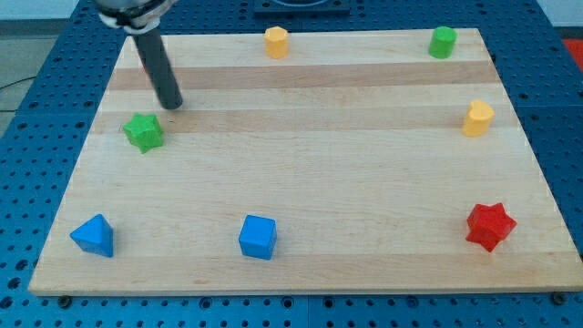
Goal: Move the yellow hexagon to the bottom center of the board
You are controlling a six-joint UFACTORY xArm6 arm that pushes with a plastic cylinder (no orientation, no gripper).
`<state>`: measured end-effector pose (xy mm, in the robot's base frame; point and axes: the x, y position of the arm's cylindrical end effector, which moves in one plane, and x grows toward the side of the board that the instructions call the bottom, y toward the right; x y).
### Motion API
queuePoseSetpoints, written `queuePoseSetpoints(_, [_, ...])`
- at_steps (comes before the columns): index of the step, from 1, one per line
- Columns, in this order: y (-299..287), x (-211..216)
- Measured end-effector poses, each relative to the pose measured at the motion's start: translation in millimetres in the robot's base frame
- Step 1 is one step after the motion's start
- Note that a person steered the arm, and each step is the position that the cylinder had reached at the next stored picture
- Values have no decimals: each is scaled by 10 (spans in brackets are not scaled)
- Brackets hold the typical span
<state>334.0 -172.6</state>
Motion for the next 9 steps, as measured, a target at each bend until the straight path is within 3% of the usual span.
queuePoseSetpoints(2, [1830, -905])
queuePoseSetpoints(3, [1788, -1287])
queuePoseSetpoints(4, [1238, -1390])
queuePoseSetpoints(5, [964, -1050])
queuePoseSetpoints(7, [777, -771])
queuePoseSetpoints(9, [1269, -382])
